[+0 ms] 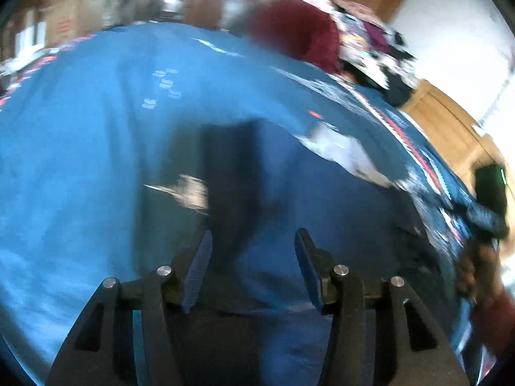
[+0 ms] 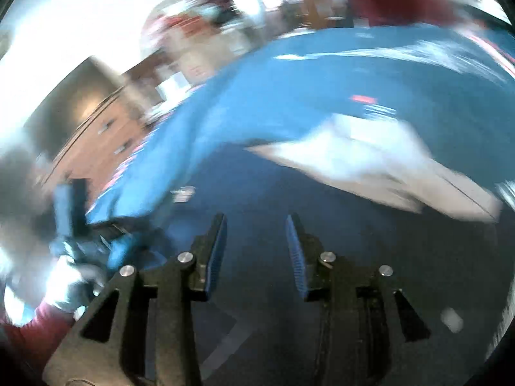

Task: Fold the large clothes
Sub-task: 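Smooth the folded jacket side with both grippers along the bedspread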

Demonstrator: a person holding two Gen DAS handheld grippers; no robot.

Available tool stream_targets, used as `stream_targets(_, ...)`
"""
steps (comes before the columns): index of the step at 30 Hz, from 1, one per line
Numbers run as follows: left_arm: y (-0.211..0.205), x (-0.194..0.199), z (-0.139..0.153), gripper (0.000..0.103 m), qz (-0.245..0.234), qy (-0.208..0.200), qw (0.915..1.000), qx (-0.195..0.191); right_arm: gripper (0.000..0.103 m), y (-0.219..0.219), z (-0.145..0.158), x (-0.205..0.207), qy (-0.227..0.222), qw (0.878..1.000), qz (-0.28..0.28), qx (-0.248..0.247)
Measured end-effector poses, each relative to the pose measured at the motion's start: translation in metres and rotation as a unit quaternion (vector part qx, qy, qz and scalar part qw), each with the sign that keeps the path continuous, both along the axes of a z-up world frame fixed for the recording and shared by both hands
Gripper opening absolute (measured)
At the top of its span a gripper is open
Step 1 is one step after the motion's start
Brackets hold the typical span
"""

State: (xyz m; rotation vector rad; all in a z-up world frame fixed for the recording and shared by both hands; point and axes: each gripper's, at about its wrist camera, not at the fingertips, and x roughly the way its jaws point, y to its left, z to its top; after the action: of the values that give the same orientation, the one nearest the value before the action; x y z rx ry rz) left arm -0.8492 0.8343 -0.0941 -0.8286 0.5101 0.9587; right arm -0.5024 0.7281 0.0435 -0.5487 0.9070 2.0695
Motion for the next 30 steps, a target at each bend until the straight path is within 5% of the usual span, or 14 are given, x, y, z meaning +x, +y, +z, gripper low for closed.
stream_targets(3,0.007,0.021,-0.036,0.062,-0.049,0.042,0.9963,-0.056,0.037,0.034,0.001,-0.070,0.024,0.996,0.085,-0.020)
stream_targets(4,-0.001,0.024,-0.040,0.063,-0.049,0.043,0.9967,-0.048,0.037,0.047,-0.005,-0.096,0.029,0.993,0.109,-0.037)
stream_targets(8,-0.015,-0.005,-0.029,0.066,-0.022,-0.059,0.9978,-0.021,0.032,0.082,-0.059,-0.173,-0.024,0.980,0.168,-0.100)
stream_targets(10,-0.019,-0.032,-0.033,0.064,0.006,-0.114,0.9932,-0.025,0.004,0.104,-0.096,-0.164,-0.088,0.981,0.115,-0.127)
stream_targets(11,-0.023,-0.043,-0.033,0.064,0.012,-0.135,0.9904,-0.026,0.000,0.109,-0.102,-0.149,-0.078,0.983,0.093,-0.138)
stream_targets(13,-0.031,-0.058,-0.030,0.065,0.017,-0.161,0.9865,-0.021,0.000,0.116,-0.104,-0.112,-0.044,0.987,0.043,-0.146)
stream_targets(15,-0.037,-0.067,-0.029,0.069,0.029,-0.173,0.9843,-0.020,0.000,0.119,-0.092,-0.095,-0.062,0.990,-0.003,-0.123)
stream_targets(17,-0.043,-0.078,-0.029,0.069,0.042,-0.191,0.9805,-0.021,0.016,0.125,-0.079,-0.094,-0.038,0.993,-0.013,-0.110)
stream_targets(18,-0.046,-0.083,-0.026,0.069,0.048,-0.195,0.9795,-0.017,0.029,0.128,-0.073,-0.100,-0.031,0.994,-0.009,-0.100)
stream_targets(20,-0.055,-0.091,-0.023,0.070,0.053,-0.191,0.9801,-0.010,0.035,0.129,-0.069,-0.119,-0.019,0.995,0.013,-0.096)
stream_targets(24,-0.078,-0.107,-0.016,0.073,0.073,-0.168,0.9830,-0.001,0.032,0.072,-0.067,-0.156,-0.036,0.991,0.100,-0.078)
stream_targets(26,-0.086,-0.126,-0.019,0.073,0.089,-0.180,0.9796,-0.005,0.030,0.037,-0.089,-0.171,-0.081,0.982,0.142,-0.089)
stream_targets(27,-0.093,-0.139,-0.022,0.073,0.095,-0.187,0.9777,-0.009,0.029,0.022,-0.108,-0.176,-0.111,0.978,0.151,-0.092)
stream_targets(30,-0.100,-0.146,-0.024,0.073,0.100,-0.187,0.9770,-0.019,0.030,0.014,-0.098,-0.173,-0.100,0.981,0.153,-0.070)
